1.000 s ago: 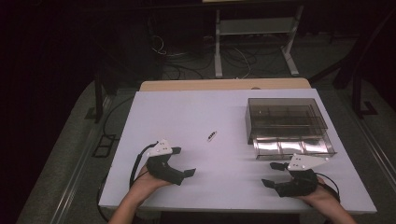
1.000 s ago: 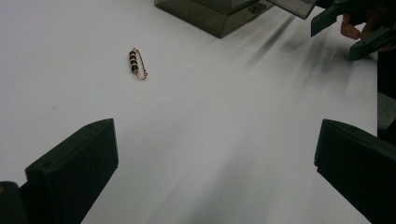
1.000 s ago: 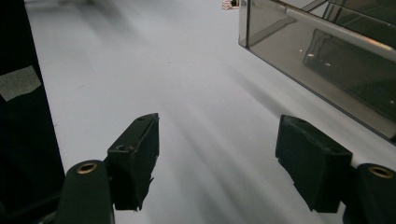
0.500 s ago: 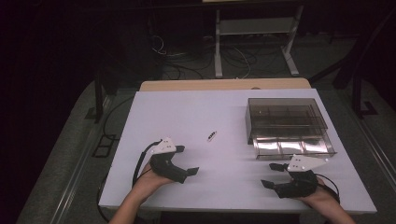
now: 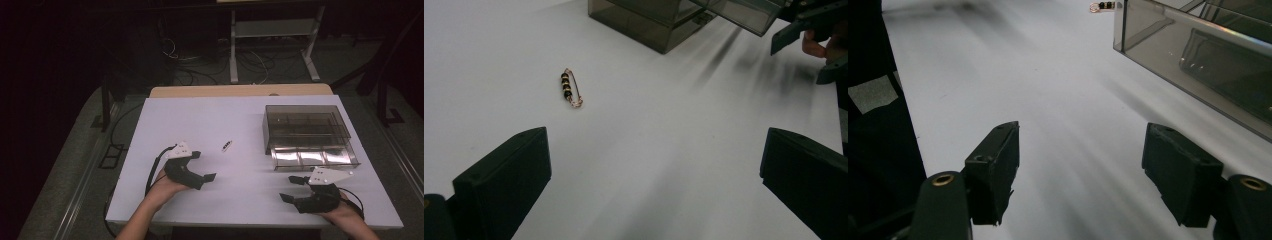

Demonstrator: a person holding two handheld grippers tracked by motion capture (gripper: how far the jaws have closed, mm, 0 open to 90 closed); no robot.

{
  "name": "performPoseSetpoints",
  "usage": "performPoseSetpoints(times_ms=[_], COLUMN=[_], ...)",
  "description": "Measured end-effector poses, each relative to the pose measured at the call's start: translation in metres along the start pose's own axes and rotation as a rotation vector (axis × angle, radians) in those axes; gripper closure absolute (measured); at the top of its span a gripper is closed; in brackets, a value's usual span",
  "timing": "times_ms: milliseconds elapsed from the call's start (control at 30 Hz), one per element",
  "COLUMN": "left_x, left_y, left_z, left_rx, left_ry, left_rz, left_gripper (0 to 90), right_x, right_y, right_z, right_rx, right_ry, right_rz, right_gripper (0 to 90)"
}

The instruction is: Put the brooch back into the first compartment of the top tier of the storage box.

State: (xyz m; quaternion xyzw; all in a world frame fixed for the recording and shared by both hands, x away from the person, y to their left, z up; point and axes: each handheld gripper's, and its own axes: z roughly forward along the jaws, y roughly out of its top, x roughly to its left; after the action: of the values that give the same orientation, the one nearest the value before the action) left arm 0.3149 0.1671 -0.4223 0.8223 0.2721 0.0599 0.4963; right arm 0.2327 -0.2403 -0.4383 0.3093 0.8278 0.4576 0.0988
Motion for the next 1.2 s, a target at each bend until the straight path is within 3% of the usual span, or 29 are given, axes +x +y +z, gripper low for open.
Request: performPoseSetpoints(times_ms=[433, 733, 1200], left_x=[0.008, 0.015, 0.024], left_y=[0.009, 0.015, 0.021], left_z=[0.006, 0.011, 0.015], left_rx=[-0.008, -0.001, -0.011], left_ry=[0.023, 0.050, 0.086], left_rz=[0.005, 0.013, -0.016], left_gripper=[4.0, 14.3, 30.7], right_x=[0.002, 0.001, 0.001], right_y=[0.000, 0.000, 0.000], right_z=[-0.001, 0.000, -0.002], right_rx=[-0.002, 0.002, -0.004], right_ry=[-0.004, -0.005, -0.013], right_rz=[-0.012, -0.010, -0.007], right_gripper=[30.6, 30.5, 30.6])
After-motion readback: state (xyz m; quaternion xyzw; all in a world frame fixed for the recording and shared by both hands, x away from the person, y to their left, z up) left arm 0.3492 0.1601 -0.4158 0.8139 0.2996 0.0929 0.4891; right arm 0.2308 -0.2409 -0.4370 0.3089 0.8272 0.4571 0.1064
